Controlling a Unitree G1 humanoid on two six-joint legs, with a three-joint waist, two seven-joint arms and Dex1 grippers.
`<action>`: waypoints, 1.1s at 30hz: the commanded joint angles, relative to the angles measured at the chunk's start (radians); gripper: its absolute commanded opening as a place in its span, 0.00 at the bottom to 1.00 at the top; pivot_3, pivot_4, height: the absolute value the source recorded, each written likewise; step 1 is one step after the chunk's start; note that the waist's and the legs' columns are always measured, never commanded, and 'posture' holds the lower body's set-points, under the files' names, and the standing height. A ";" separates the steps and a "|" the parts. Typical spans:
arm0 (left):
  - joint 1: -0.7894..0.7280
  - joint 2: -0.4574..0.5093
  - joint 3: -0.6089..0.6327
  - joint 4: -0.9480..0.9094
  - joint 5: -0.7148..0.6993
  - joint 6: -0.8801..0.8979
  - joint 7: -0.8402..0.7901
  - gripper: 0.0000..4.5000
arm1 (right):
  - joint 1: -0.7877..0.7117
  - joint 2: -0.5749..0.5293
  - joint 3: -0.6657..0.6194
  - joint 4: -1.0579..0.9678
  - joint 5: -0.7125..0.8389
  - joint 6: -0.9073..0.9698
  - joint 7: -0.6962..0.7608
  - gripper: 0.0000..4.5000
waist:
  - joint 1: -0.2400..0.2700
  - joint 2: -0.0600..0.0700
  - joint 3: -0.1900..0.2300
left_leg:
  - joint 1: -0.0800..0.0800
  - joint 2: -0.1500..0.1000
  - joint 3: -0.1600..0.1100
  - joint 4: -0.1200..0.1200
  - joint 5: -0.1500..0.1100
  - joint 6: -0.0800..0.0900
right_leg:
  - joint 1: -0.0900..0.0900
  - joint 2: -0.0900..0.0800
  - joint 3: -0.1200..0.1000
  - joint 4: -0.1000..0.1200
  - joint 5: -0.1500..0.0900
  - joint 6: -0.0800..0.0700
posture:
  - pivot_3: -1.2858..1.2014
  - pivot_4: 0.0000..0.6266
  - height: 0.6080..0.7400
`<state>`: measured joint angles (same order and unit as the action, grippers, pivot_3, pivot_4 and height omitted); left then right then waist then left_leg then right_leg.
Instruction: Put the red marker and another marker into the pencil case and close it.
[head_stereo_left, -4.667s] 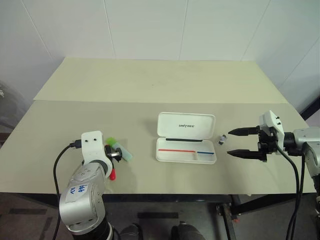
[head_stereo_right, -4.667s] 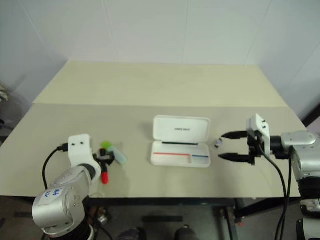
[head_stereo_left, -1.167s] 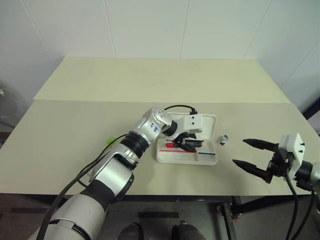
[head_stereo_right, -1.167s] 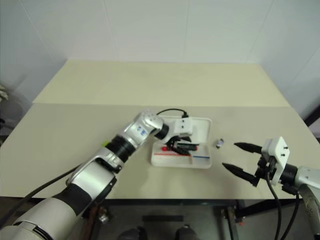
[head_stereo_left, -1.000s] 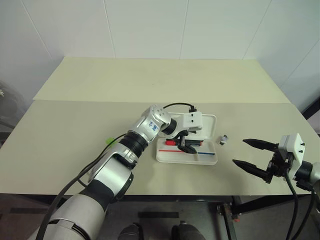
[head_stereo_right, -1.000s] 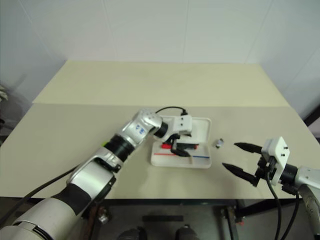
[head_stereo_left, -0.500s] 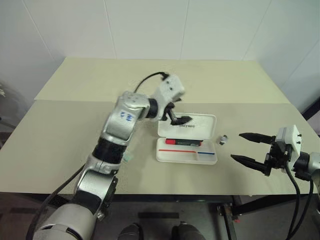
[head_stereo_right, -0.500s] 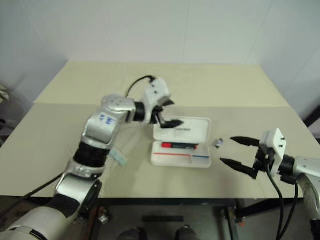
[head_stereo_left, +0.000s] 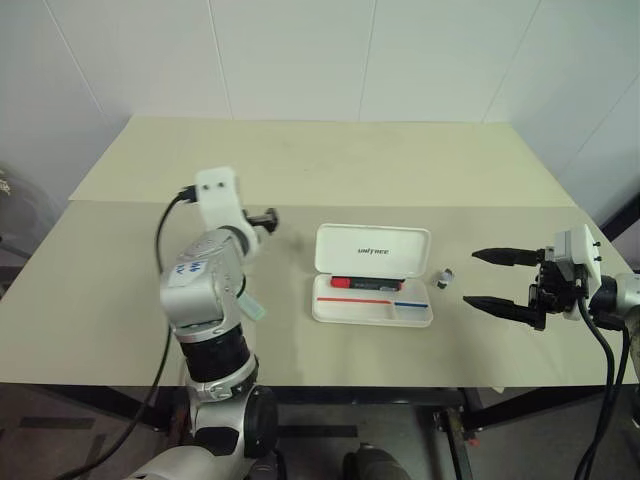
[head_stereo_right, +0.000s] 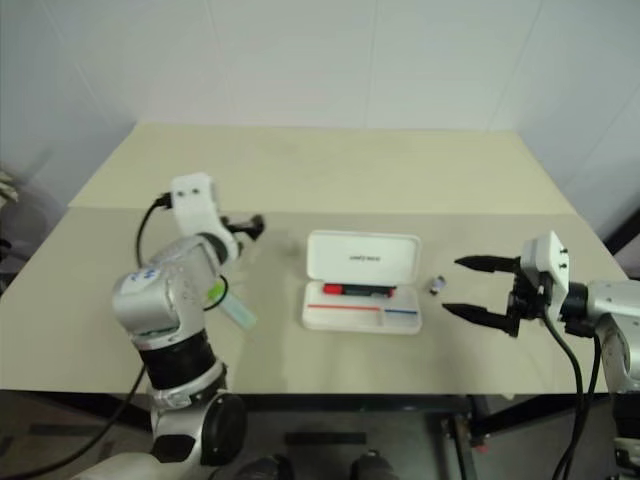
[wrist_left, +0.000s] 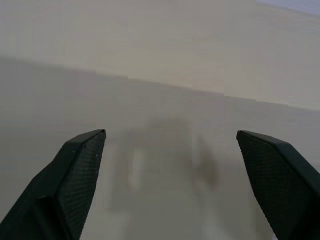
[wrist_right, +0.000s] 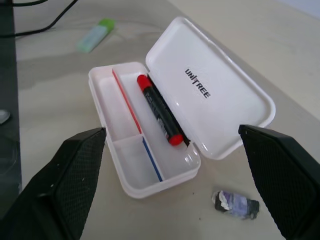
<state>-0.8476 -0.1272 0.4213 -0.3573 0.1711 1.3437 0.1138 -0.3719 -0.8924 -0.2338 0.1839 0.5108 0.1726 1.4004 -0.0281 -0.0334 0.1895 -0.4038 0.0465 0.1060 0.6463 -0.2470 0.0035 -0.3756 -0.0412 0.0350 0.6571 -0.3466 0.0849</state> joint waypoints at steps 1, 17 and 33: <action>-0.006 -0.232 0.059 -0.055 -0.006 -0.010 0.149 0.99 | -0.039 -0.020 0.000 0.010 0.004 -0.011 0.035 1.00 | 0.002 0.000 0.000 | 0.000 0.000 0.000 0.000 0.000 0.000 | 0.000 0.000 0.000 -0.001 0.000 0.000 | 0.52 0.24 1.00; 0.103 -0.448 0.057 -0.161 -0.135 0.111 0.466 0.99 | -0.087 0.008 0.028 0.102 -0.060 -0.084 0.013 1.00 | 0.024 -0.001 0.000 | -0.001 0.000 0.001 0.000 -0.004 -0.005 | 0.000 0.000 -0.001 -0.003 0.000 0.000 | 0.52 0.24 1.00; 0.226 -0.062 -0.312 -0.045 -0.257 -0.155 0.278 0.99 | -0.112 0.044 0.046 0.132 -0.093 -0.118 -0.023 1.00 | 0.026 0.000 0.000 | 0.000 0.000 0.003 0.000 -0.005 -0.007 | 0.000 -0.001 -0.001 -0.004 0.000 0.000 | 0.52 0.24 1.00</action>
<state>-0.6335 -0.1399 0.1423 -0.3845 -0.0777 1.2477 0.4196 -0.4736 -0.8442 -0.1649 0.3242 0.4090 0.0668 1.3827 -0.0018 -0.0337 0.1896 -0.4040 0.0465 0.1100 0.6465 -0.2517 -0.0036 -0.3752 -0.0414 0.0343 0.6529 -0.3466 0.0849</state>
